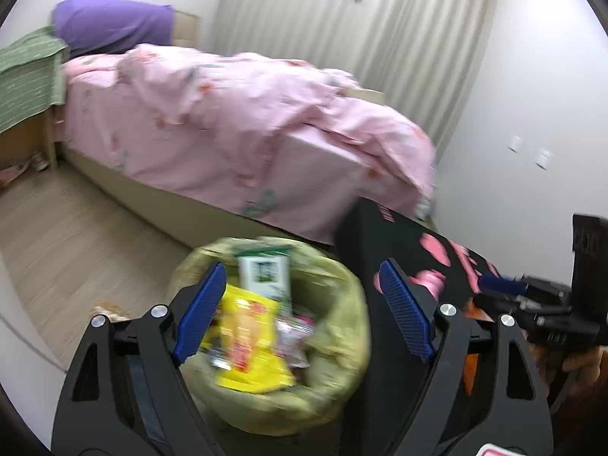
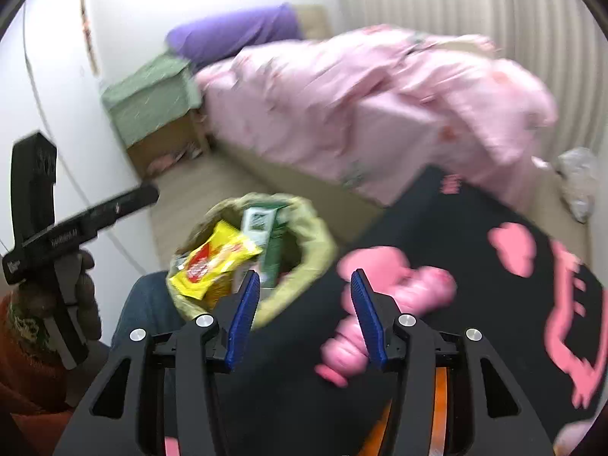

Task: Collect trash
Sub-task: 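Open both grippers over the bin and move them back over the table, then grasp the red-gold candy wrapper with right gripper while left grasps the orange bag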

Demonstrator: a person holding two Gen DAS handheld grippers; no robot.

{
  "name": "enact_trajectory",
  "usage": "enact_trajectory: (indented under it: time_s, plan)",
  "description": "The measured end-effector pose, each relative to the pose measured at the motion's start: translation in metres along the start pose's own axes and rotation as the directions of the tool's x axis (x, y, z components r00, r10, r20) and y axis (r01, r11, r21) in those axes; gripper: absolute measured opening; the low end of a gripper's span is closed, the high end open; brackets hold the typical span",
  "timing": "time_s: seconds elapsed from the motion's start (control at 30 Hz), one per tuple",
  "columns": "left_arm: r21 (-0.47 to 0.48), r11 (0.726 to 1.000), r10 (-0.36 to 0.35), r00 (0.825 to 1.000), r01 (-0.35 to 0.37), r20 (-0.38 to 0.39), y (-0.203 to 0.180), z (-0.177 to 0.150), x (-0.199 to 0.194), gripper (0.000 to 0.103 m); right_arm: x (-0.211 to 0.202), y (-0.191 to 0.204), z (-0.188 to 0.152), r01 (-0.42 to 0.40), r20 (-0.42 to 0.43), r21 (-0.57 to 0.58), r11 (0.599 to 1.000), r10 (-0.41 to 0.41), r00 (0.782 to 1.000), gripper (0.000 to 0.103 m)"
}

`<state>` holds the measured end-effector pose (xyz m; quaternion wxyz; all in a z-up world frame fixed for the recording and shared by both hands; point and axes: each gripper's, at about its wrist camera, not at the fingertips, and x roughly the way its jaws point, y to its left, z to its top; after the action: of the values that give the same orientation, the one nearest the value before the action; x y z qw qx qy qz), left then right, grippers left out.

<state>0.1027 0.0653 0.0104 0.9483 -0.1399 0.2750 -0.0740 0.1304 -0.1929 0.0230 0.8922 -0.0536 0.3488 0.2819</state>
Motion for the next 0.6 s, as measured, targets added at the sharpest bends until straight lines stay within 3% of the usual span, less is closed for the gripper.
enact_trajectory:
  time_s: [0.17, 0.27, 0.37, 0.5, 0.6]
  plan:
    - [0.098, 0.984, -0.139, 0.986, 0.148, -0.088, -0.058, -0.017, 0.012, 0.078, -0.069, -0.038, -0.035, 0.132, 0.069, 0.075, 0.988, -0.137, 0.988, 0.056]
    - [0.139, 0.962, -0.215, 0.964, 0.237, -0.156, -0.094, -0.03, 0.022, 0.079, -0.104, -0.066, -0.063, 0.215, 0.071, 0.135, 0.967, -0.226, 0.972, 0.061]
    - [0.176, 0.932, -0.272, 0.931, 0.318, -0.244, -0.131, -0.045, 0.036, 0.079, -0.13, -0.091, -0.095, 0.277, 0.053, 0.193, 0.941, -0.292, 0.955, 0.062]
    - [0.25, 0.889, -0.292, 0.895, 0.384, -0.337, -0.177, -0.064, 0.057, 0.079, -0.146, -0.123, -0.137, 0.325, 0.002, 0.255, 0.911, -0.337, 0.942, 0.063]
    - [0.244, 0.889, -0.285, 0.885, 0.388, -0.368, -0.198, -0.074, 0.072, 0.079, -0.156, -0.139, -0.167, 0.352, -0.019, 0.302, 0.886, -0.363, 0.932, 0.066]
